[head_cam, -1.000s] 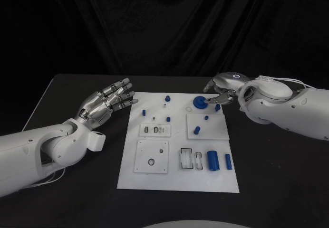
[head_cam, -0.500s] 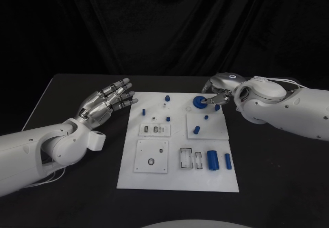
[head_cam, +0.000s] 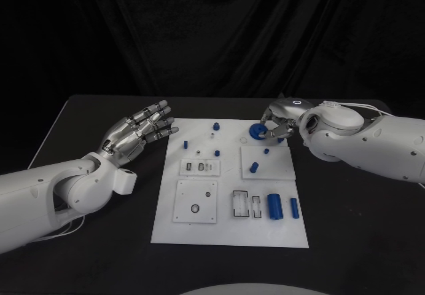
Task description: Assemble the parts on the task board
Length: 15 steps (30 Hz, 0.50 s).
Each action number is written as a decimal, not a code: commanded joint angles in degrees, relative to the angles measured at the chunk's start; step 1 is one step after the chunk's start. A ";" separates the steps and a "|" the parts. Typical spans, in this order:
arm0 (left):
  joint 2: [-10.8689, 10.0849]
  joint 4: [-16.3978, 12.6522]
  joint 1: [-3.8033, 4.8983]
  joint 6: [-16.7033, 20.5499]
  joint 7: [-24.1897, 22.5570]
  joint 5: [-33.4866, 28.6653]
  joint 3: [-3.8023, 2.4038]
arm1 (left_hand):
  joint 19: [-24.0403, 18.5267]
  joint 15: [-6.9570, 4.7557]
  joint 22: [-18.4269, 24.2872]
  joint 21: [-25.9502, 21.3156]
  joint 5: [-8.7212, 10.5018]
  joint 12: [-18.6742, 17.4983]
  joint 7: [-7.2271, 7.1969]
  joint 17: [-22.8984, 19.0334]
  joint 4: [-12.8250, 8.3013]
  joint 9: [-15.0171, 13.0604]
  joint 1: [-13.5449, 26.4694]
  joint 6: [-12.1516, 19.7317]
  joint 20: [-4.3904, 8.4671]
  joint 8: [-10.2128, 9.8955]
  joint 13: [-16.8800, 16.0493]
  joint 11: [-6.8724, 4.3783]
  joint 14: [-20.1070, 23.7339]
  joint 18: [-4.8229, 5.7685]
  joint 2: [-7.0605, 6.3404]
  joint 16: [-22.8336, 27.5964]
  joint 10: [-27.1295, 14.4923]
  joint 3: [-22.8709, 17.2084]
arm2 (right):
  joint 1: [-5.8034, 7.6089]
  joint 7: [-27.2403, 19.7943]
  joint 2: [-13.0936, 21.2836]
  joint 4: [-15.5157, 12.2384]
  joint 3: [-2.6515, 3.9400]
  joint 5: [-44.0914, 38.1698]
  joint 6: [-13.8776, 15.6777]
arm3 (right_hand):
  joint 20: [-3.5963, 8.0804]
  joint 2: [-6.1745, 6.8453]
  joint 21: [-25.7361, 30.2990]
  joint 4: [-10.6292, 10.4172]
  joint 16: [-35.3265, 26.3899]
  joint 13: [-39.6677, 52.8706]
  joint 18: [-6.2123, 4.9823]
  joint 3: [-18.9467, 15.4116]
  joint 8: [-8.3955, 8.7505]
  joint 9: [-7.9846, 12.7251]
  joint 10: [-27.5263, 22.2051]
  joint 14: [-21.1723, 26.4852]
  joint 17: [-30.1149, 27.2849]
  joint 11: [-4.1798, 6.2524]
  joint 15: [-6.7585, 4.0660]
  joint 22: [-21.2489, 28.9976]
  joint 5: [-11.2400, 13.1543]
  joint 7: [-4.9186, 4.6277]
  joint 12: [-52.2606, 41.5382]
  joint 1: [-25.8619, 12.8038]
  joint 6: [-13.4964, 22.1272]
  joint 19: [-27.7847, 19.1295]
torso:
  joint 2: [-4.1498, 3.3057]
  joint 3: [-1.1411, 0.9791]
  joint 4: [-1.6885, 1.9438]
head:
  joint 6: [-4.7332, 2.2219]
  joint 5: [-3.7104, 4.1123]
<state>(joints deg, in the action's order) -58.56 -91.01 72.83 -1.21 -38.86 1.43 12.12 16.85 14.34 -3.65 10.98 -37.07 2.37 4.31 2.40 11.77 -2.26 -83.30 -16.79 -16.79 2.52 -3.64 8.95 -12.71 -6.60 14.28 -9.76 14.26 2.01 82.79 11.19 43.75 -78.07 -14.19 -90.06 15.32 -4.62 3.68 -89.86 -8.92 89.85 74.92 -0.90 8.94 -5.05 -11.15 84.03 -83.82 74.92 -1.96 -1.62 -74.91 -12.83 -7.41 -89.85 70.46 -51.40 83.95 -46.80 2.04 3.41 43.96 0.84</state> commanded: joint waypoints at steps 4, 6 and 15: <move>0.10 0.04 -0.14 -1.08 -10.41 0.09 -0.03 | 0.50 0.44 -0.07 0.21 -0.25 -0.26 0.33 0.05 -0.07 0.08 0.26 0.02 0.05 -0.33 -0.10 0.48 0.11 0.52 0.20 -0.21 -0.12 -0.34 | -0.64 1.10 -0.46 0.51 0.03 -0.41 -1.23 | -0.34 -0.06 0.04 0.42 0.15 15.08 0.82 0.09 -0.25 -0.11 5.97 -6.18 15.08 -0.50 0.39 -14.89 -0.09 0.02 -0.15 0.14 -0.56 5.86 | 0.00 0.00 0.00 | 0.17 -0.13; 0.11 0.07 -0.14 -1.10 -10.38 0.09 -0.03 | 0.50 0.44 -0.07 0.21 -0.25 -0.26 0.33 0.05 -0.07 0.08 0.26 0.02 0.05 -0.33 -0.10 0.48 0.11 0.52 0.20 -0.21 -0.12 -0.34 | -0.74 0.95 -0.61 0.65 0.03 -0.41 -1.38 | -0.35 -0.06 0.04 0.45 0.15 15.08 0.81 0.10 -0.25 -0.12 5.97 -6.18 15.08 -0.51 0.40 -14.89 -0.09 0.01 -0.15 0.16 -0.57 5.85 | 0.00 -0.01 -0.02 | 0.22 -0.16; 0.19 0.29 -0.16 -1.18 -10.16 0.09 -0.03 | 0.48 0.46 -0.07 0.20 -0.24 -0.27 0.34 0.04 -0.13 0.09 0.28 0.11 0.05 -0.34 -0.08 0.50 0.16 0.58 0.17 -0.21 -0.20 -0.51 | -1.22 -0.62 -0.98 0.95 0.03 -0.41 0.07 | 0.67 -0.35 0.54 3.47 0.15 15.08 0.59 2.79 -3.51 -3.74 5.97 -6.18 15.08 1.22 -0.95 -14.39 -14.87 1.73 -0.15 1.67 -4.32 5.34 | -0.02 -0.02 0.01 | 0.44 -0.32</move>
<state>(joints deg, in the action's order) -58.47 -90.72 72.79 -1.42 -38.87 1.42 12.12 16.84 14.54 -3.65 10.98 -37.07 2.37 4.31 2.39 11.53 -2.26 -83.30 -16.79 -16.79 2.52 -3.68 9.15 -12.50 -6.61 14.28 -9.75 14.05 1.77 82.16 10.71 42.74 -77.27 -13.86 -90.17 15.69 -4.23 3.52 -89.51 -5.74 89.85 74.91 -0.90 11.48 -8.01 -13.38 83.99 -84.03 74.91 -1.01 -2.29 -74.90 -26.71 -6.44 -89.85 71.42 -54.79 84.05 -46.80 2.02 3.39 44.36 0.55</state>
